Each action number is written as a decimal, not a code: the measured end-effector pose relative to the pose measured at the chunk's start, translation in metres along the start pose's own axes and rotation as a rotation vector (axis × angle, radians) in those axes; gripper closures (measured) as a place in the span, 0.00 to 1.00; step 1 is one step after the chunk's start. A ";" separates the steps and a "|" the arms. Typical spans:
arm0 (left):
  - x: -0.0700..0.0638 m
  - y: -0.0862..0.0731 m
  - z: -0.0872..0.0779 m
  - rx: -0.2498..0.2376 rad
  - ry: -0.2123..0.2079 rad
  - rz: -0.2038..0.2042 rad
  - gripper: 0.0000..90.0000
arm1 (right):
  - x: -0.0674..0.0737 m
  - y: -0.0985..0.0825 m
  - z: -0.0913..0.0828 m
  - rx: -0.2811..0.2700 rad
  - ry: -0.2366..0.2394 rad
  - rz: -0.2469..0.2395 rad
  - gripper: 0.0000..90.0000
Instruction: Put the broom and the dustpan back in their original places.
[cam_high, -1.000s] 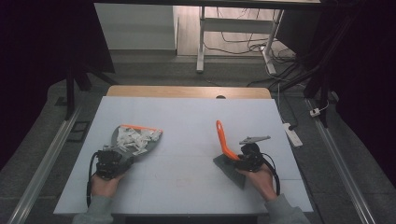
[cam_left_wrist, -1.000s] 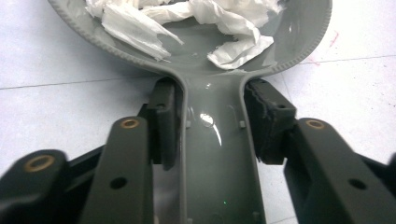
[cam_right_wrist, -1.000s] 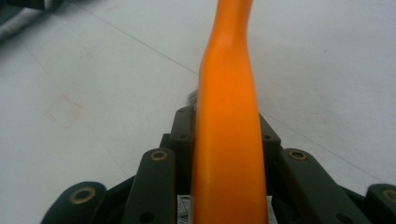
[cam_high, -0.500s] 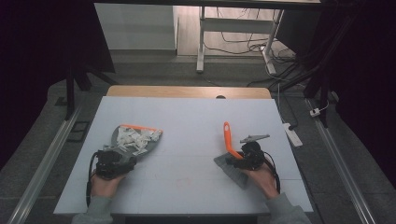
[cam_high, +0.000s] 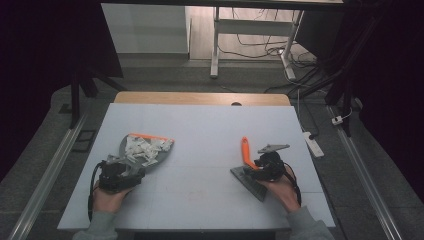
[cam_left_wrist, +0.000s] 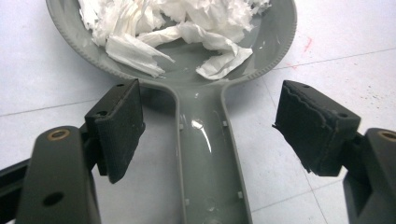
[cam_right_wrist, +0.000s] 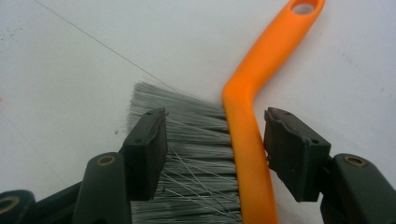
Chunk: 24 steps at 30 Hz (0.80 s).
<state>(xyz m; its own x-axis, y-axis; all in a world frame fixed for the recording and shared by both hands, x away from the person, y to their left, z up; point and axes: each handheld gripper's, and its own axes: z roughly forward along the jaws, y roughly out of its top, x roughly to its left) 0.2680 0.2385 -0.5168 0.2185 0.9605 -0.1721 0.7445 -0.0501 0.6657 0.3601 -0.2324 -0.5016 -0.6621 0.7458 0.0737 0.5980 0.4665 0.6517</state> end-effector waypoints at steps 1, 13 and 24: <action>0.000 0.000 -0.001 0.001 -0.007 0.004 0.27 | 0.000 0.000 -0.002 -0.006 -0.001 -0.005 0.45; -0.008 -0.003 -0.020 0.017 -0.104 0.132 0.31 | 0.009 0.000 -0.018 -0.083 0.072 -0.068 0.49; -0.015 -0.013 -0.028 0.027 -0.241 0.261 0.33 | 0.011 -0.015 -0.031 -0.115 0.096 -0.133 0.49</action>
<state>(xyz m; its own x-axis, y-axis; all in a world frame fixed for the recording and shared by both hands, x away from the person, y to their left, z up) 0.2378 0.2321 -0.5026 0.5437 0.8224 -0.1677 0.6596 -0.2951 0.6913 0.3294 -0.2458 -0.4876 -0.7752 0.6298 0.0489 0.4505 0.4969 0.7417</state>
